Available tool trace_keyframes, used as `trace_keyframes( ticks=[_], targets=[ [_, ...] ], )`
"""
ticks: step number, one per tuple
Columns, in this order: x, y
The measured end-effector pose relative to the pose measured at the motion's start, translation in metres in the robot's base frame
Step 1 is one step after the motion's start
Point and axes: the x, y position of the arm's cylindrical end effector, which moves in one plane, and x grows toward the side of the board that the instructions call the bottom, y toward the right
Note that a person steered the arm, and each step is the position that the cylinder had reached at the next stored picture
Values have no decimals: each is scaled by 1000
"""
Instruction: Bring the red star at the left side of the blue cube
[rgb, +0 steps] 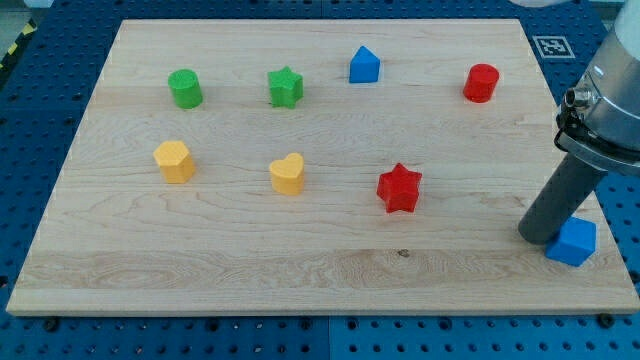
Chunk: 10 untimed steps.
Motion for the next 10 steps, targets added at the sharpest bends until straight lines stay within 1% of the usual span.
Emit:
trace_keyframes(
  ticks=[1,2,3,4,5,6,7,8,9,10],
  targets=[
    [-47,-36],
    [-104,-71],
    [-120,-116],
    [-94,-141],
    [-60,-119],
    [-57,-80],
    [-71,-118],
    [-77,-179],
    [-55,-183],
    [-32,-143]
  ],
)
